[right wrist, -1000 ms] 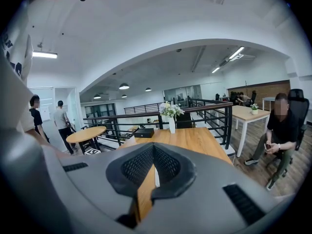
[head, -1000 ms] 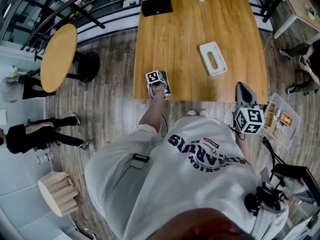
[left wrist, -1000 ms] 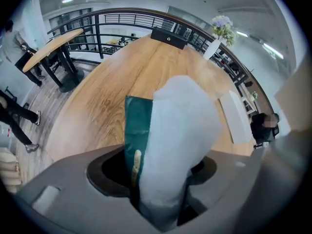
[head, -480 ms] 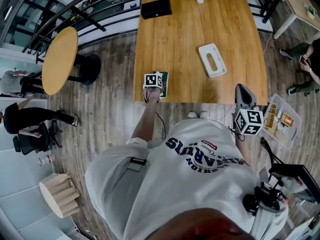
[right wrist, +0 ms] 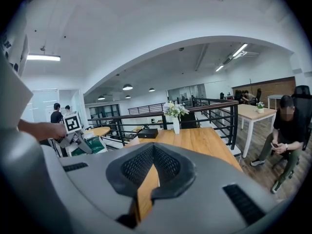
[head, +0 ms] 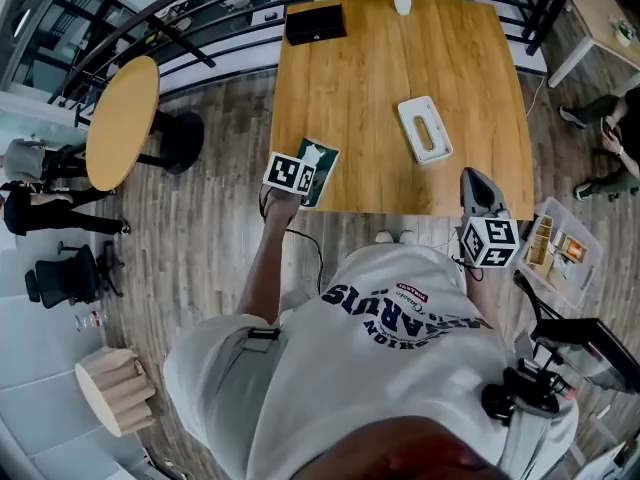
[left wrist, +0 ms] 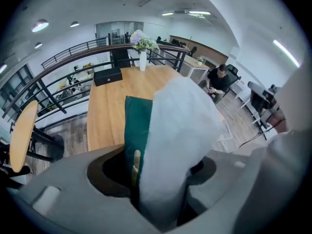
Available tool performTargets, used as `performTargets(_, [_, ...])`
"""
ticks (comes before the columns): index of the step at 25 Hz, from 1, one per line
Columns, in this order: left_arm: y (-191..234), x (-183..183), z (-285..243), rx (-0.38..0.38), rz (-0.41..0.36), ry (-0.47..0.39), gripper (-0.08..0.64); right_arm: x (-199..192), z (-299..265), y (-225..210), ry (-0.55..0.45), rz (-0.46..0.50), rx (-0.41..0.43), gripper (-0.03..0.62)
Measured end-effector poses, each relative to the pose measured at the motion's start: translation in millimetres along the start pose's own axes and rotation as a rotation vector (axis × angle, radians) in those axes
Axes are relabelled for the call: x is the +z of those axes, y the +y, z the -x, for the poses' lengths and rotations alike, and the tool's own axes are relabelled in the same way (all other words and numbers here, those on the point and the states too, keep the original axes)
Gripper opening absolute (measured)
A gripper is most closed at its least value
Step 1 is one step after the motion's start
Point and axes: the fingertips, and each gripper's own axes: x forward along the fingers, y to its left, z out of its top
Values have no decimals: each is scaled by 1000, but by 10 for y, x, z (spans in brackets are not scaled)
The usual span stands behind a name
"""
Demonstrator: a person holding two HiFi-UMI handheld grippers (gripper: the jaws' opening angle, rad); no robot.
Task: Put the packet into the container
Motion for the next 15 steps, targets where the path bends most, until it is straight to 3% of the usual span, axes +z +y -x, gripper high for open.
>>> performTargets(6, [-314, 67, 788, 33, -145, 42, 284, 36, -46, 84, 4, 12, 28, 8])
performTargets(12, [-241, -13, 748, 32, -144, 74, 284, 39, -90, 117, 2, 14, 39, 8])
performTargets(15, [-272, 0, 681, 19, -233, 92, 283, 28, -110, 91, 3, 13, 31, 8])
